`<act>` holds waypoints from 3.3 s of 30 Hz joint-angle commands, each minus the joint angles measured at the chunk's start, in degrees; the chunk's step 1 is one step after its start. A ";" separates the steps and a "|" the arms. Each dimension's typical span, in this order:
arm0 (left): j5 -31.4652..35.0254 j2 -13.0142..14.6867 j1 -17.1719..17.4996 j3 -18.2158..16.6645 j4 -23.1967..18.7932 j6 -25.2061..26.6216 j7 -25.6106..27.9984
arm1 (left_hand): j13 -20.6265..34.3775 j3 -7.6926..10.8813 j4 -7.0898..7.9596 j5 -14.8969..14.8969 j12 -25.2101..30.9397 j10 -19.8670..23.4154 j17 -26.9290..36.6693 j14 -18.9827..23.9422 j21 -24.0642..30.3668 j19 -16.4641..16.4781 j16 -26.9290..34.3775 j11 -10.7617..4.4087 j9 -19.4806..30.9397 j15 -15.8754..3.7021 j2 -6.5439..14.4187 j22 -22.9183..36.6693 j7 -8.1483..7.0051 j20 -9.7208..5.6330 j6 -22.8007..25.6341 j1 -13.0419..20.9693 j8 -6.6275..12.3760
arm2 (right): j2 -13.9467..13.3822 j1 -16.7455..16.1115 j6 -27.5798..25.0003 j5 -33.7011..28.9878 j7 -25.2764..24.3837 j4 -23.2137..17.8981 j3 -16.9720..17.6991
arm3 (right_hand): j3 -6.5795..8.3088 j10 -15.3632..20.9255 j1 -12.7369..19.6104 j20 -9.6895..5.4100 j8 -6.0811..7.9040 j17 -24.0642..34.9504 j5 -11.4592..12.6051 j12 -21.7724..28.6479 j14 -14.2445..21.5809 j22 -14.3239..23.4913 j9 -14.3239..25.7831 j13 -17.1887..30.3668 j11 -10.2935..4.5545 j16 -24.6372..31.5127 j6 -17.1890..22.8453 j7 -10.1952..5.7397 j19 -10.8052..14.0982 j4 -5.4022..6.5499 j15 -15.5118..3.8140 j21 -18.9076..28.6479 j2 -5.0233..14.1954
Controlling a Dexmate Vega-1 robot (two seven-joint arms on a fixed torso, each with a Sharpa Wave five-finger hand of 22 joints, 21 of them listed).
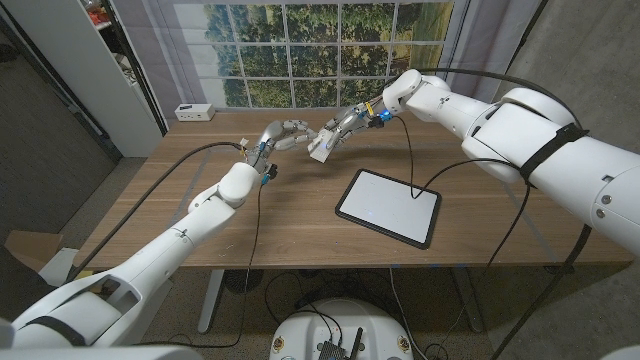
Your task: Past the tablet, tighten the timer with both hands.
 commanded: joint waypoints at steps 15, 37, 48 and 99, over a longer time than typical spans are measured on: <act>-0.36 0.38 -1.61 1.08 0.74 1.47 -2.26 | 1.49 -2.47 0.23 1.57 -0.74 -1.43 0.14 -2.54 -0.38 -1.61 -0.32 -0.71 -0.44 -2.17 3.59 0.13 0.38 0.34 9.88 2.14 2.46 | -0.08 -0.32 1.53 0.35 2.47 -0.52 1.75 | 1.59 -0.91 -6.93 -0.08 -0.95 -0.52 0.62 -0.55 -1.30 0.29 -0.02 12.92 -1.31 -0.91 -1.62 -0.79 -0.41 1.59 -7.49 0.34 9.03; -0.46 1.12 -2.29 1.47 1.17 1.48 -3.87 | 2.94 -4.59 0.67 6.40 -2.77 -6.11 -0.04 -6.35 -0.40 -3.73 -0.78 0.70 -3.14 -0.86 6.51 -0.08 0.14 1.12 2.27 5.76 1.19 | 0.06 -0.34 1.18 0.48 2.44 -0.57 2.03 | 1.33 -0.86 -7.30 -0.05 -1.13 -0.77 0.85 -1.34 -1.70 0.28 -0.21 12.87 -1.56 -0.94 -1.41 -1.34 -0.51 1.29 -7.44 0.54 9.20; -0.03 1.13 -2.59 1.75 1.34 1.77 -3.94 | 3.25 -4.88 0.99 7.08 -2.18 -4.19 -0.30 -5.87 -0.34 -3.92 -0.35 -1.23 -2.51 -1.62 7.57 -0.11 0.47 0.76 14.58 6.64 5.07 | 0.05 -0.44 1.03 0.82 2.99 -0.73 2.46 | 1.21 -1.08 -7.52 -0.11 -1.33 -0.88 0.93 -1.78 -2.16 0.28 -0.30 12.84 -1.75 -1.08 -1.60 -1.68 -0.54 1.24 -7.63 0.60 9.32; 5.80 3.87 -3.93 3.12 -2.00 3.60 -5.17 | 1.46 -1.64 0.93 3.97 -6.89 -17.10 -0.66 -9.90 0.27 -4.31 -1.92 6.86 -6.65 2.38 14.17 0.20 8.52 4.15 -33.77 16.02 -4.01 | -4.74 -3.58 0.81 5.64 5.74 -5.22 7.53 | -0.55 10.19 -4.75 1.27 2.81 -0.49 -0.58 2.78 5.04 0.14 2.15 16.06 0.49 3.80 9.59 3.88 1.90 -1.71 -8.11 1.65 8.48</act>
